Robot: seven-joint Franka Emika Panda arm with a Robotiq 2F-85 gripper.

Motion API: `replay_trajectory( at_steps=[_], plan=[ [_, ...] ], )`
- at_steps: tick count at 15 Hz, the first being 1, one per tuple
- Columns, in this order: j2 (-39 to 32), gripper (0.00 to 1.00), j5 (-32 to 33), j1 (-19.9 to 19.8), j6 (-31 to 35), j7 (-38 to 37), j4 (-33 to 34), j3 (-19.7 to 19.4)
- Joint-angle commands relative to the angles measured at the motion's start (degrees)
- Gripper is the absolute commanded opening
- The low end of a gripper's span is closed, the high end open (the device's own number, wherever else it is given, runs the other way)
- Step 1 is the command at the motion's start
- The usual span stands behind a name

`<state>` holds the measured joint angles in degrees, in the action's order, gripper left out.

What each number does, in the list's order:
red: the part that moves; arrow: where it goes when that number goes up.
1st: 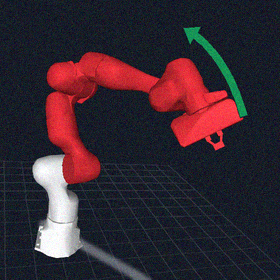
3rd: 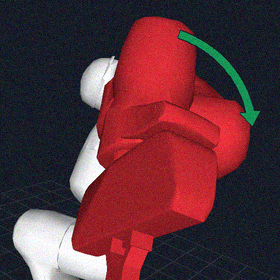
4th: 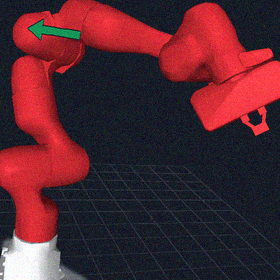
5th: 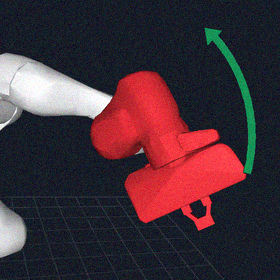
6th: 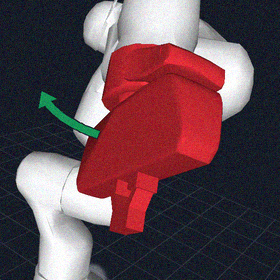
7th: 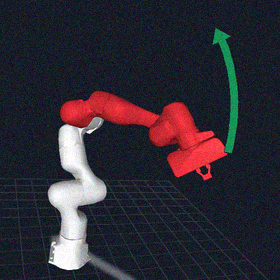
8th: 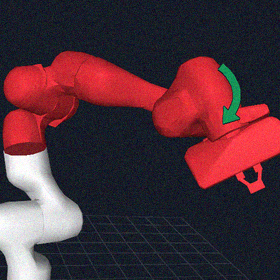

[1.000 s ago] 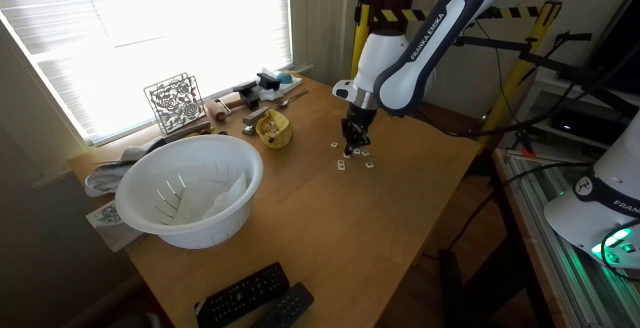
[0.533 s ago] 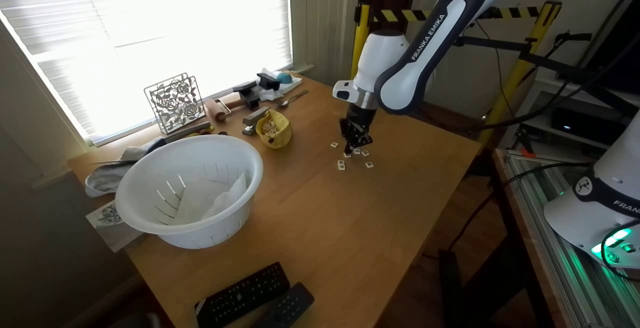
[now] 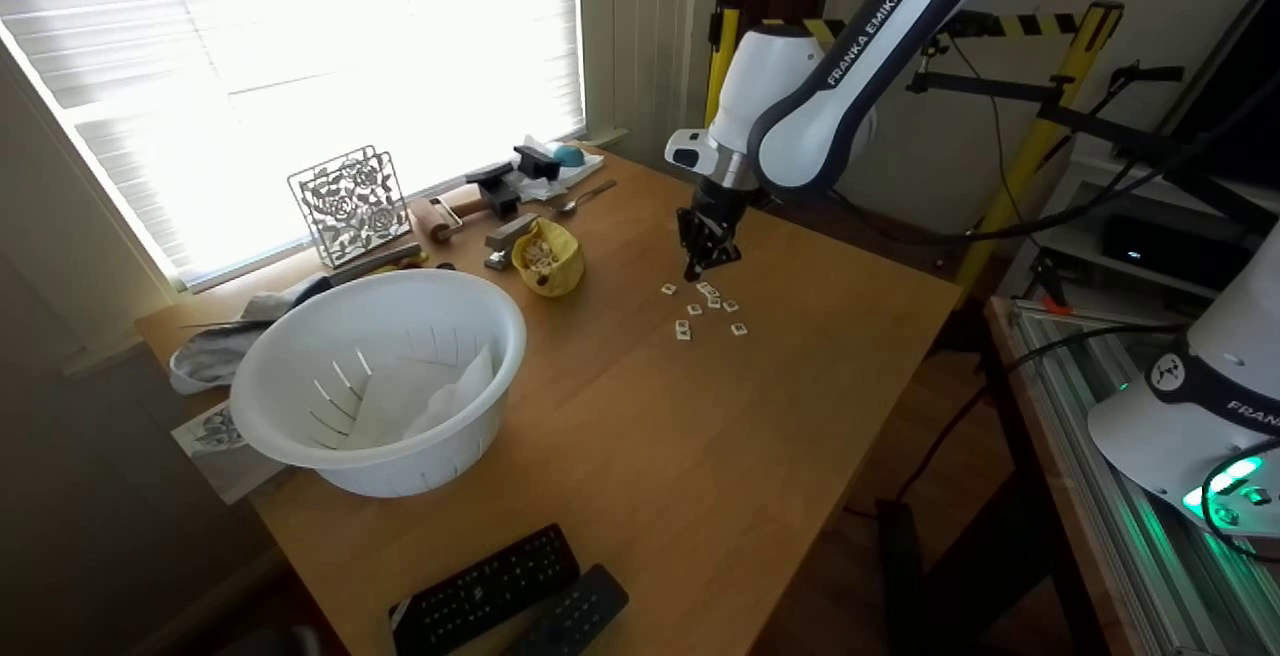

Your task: Arrange the small objects on the table

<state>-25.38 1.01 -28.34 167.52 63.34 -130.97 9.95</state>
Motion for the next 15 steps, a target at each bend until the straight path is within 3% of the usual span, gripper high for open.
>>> replay_trajectory(
  at_steps=[1,5,6,7,8,11,15],
  plan=[
    [2.07,0.00,-2.42,4.93,-1.90,-9.09,-1.22,-4.58],
    [2.12,0.00,-1.93,9.27,-0.45,-22.25,-2.01,-8.54],
    [2.05,0.00,-2.47,9.24,-0.11,-24.47,-2.10,-8.07],
    [2.47,0.00,-4.45,6.56,-0.47,-23.49,-2.39,-4.47],
    [0.70,0.01,-1.06,7.35,-0.71,-22.73,-0.74,-6.33],
    [0.86,0.01,-2.46,7.12,-0.72,-23.90,-0.81,-4.95],
    [-0.22,0.00,1.72,16.17,-0.31,-40.44,-0.37,-15.13]
  ],
)
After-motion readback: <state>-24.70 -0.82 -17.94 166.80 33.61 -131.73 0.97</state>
